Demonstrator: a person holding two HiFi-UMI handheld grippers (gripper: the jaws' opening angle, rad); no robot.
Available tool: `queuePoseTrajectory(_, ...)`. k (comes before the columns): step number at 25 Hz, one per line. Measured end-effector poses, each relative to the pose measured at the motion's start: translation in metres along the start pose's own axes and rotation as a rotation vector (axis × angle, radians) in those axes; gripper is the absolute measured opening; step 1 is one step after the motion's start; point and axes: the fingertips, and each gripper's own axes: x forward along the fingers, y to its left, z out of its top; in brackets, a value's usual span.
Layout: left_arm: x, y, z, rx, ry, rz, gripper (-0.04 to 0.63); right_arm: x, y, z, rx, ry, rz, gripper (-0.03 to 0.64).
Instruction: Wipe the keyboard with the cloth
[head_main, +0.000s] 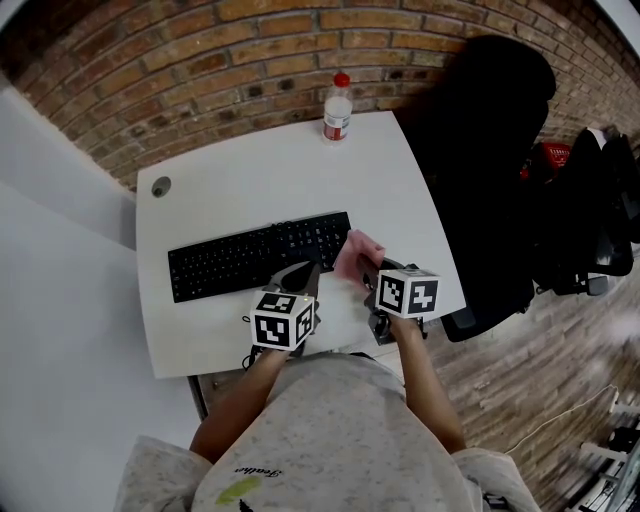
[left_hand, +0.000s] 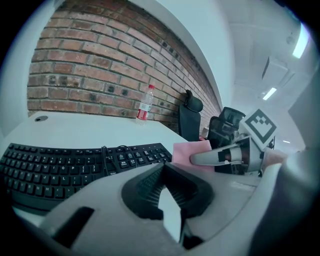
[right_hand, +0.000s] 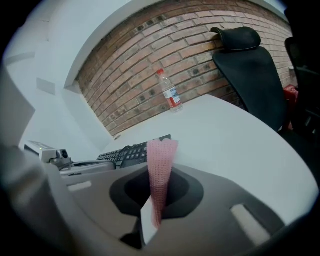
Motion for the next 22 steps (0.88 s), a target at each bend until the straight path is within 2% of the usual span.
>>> queuePoseTrajectory(7, -0.014, 0.006, 0.016, 0.011, -0.041, 0.015, -0.003, -0.014, 0.018, 0.028, -0.082, -0.074, 0.007, 0.026)
queuePoseTrajectory(22, -0.087, 0.064, 0.048, -0.008, -0.145, 0.108, -0.005, 0.0, 0.131, 0.064, -0.281, -0.155, 0.124, 0.026)
